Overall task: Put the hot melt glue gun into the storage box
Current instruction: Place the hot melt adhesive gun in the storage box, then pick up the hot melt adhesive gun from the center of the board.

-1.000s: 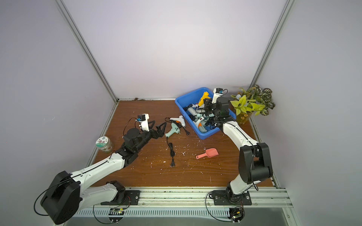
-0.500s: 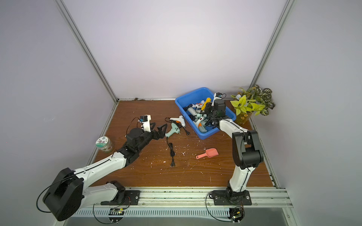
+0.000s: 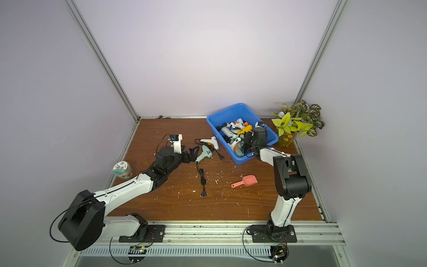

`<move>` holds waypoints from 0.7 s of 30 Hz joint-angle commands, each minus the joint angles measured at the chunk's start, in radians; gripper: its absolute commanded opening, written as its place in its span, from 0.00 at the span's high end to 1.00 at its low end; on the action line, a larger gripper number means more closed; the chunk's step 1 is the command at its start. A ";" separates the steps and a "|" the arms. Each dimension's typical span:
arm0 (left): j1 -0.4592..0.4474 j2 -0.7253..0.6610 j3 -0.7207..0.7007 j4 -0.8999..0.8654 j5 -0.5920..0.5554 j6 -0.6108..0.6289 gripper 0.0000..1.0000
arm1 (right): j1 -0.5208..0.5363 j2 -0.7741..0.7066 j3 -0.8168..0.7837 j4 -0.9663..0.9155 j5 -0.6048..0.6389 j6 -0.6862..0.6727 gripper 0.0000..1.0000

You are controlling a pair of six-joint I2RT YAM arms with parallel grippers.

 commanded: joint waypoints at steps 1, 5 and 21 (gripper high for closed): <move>0.003 0.018 0.034 -0.050 -0.016 0.006 0.01 | -0.005 -0.086 -0.002 0.056 0.020 0.013 0.48; 0.005 0.031 0.048 -0.077 -0.017 0.021 0.01 | -0.005 -0.136 -0.018 0.021 0.049 -0.004 0.33; 0.008 0.242 0.246 -0.382 -0.024 0.134 0.02 | -0.006 -0.499 -0.098 -0.165 0.111 -0.106 0.06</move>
